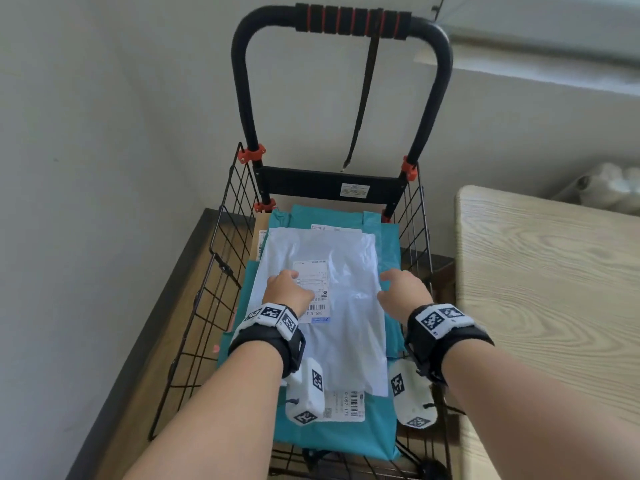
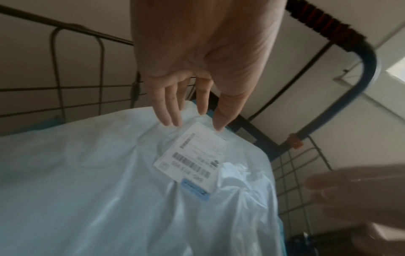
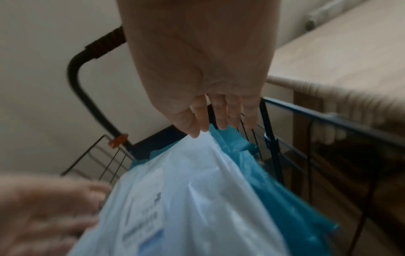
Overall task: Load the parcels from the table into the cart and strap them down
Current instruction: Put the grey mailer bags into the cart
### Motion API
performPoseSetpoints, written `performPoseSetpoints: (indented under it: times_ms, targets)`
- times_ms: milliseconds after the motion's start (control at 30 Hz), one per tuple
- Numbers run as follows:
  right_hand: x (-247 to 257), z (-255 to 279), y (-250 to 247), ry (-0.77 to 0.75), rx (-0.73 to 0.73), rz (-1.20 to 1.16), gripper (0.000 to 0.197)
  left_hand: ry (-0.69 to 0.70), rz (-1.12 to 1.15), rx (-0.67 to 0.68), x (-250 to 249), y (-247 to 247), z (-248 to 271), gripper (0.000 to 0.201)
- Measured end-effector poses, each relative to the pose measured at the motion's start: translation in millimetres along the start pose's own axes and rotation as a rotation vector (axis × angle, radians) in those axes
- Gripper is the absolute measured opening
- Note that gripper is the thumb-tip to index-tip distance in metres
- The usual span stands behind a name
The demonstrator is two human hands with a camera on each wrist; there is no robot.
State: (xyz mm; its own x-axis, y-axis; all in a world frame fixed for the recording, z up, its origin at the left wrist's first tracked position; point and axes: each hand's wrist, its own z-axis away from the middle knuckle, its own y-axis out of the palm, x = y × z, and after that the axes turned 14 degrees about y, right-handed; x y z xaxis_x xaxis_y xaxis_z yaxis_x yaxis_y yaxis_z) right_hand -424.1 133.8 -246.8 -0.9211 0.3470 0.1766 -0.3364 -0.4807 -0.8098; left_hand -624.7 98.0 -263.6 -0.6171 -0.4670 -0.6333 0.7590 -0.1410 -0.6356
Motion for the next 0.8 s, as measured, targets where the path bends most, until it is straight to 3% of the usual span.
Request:
performPoseSetpoints:
  times_ms: [133,200,433,633,800]
  targets:
    - [-24.8,20.2,-14.9,-0.224,-0.122,0.296,0.040,0.113,-0.135,0.090,-35.1,19.1,13.1,0.054]
    - [-40.9,24.9,-24.8,-0.245,-0.147,0.324,0.034,0.197,-0.220,0.149,-55.7,31.4,21.4,0.051]
    - [-114.5,37.7,-65.3,-0.154,-0.188,0.266,0.037,0.407,-0.364,0.189,-133.9,82.8,42.6,0.046]
    - [-218.1,52.5,-92.0,-0.015,-0.189,0.228,0.037,0.558,-0.448,0.286,-205.0,157.4,87.1,0.052]
    - [-307.8,71.2,-111.5,0.063,-0.212,0.141,0.037,0.623,-0.517,0.272,-254.6,223.9,131.8,0.045]
